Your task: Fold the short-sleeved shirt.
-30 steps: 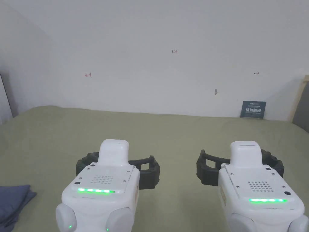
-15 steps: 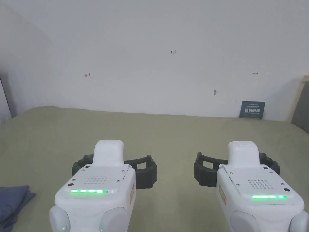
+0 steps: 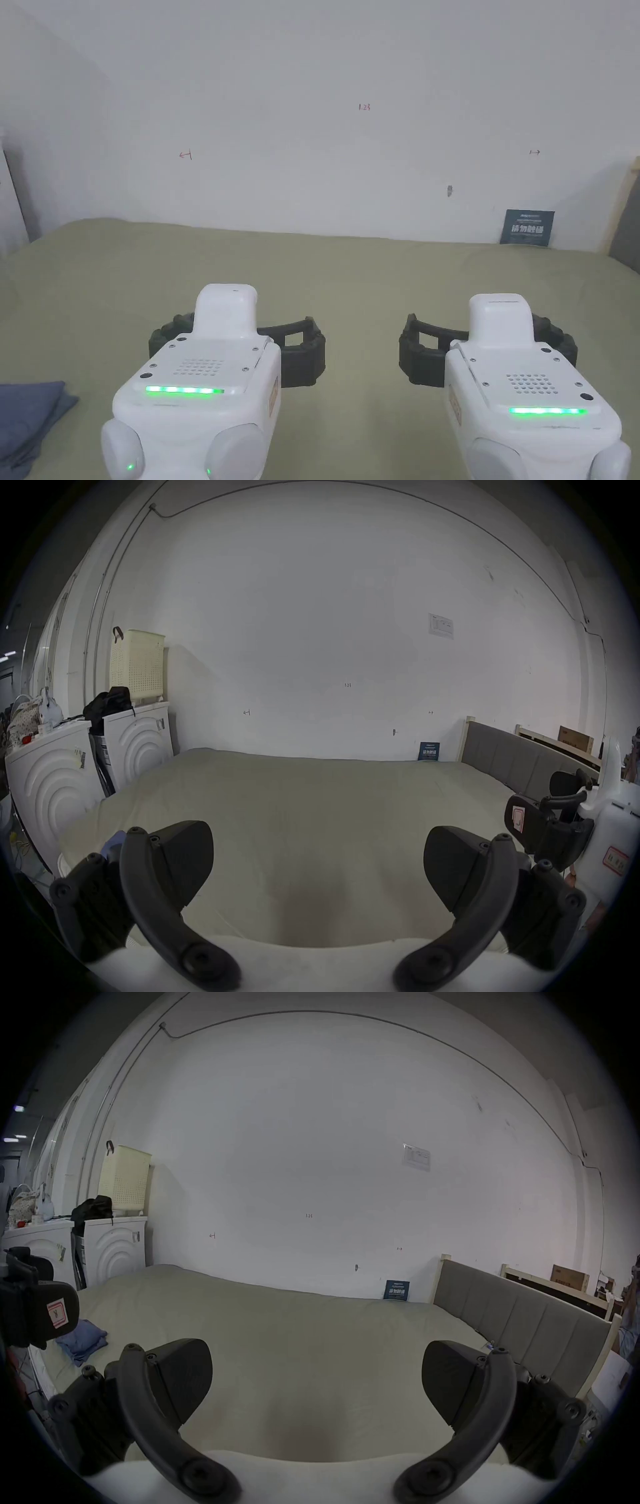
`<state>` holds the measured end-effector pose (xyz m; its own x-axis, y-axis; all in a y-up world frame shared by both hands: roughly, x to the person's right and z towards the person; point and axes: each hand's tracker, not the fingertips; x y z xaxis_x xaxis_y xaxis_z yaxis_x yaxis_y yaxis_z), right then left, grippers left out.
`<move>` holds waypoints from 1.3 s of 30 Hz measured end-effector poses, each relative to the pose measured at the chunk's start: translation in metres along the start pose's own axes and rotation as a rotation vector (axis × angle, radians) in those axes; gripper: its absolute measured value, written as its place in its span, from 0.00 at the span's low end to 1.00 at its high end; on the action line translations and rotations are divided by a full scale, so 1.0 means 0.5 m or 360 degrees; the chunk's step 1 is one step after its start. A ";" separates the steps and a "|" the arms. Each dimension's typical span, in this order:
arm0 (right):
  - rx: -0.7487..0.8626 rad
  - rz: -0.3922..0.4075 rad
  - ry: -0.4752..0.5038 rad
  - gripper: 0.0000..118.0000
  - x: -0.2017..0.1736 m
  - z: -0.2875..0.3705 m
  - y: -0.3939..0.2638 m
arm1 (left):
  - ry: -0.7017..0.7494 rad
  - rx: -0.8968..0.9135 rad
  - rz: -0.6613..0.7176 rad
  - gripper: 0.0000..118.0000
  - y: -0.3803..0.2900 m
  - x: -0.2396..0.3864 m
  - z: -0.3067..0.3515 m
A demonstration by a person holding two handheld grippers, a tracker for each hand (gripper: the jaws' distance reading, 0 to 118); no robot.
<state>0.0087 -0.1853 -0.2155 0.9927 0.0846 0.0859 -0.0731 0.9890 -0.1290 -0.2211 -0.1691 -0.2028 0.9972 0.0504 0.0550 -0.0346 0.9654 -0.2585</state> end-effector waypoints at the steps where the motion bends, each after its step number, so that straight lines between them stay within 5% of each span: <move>1: -0.0014 -0.0043 0.0018 1.00 0.003 -0.003 0.000 | 0.0002 -0.0011 0.0000 1.00 -0.001 0.000 -0.001; 9: -0.0157 -0.0156 -0.0027 1.00 0.021 -0.019 0.003 | -0.0004 -0.0029 0.0019 1.00 -0.002 -0.001 -0.002; 39: -0.0035 -0.0040 0.0048 1.00 0.014 -0.014 -0.004 | 0.0018 0.0103 -0.0067 1.00 0.014 -0.020 -0.018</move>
<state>0.0163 -0.1873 -0.2216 0.9966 0.0557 0.0599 -0.0463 0.9878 -0.1488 -0.2309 -0.1650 -0.2137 0.9986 0.0066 0.0534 0.0038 0.9812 -0.1931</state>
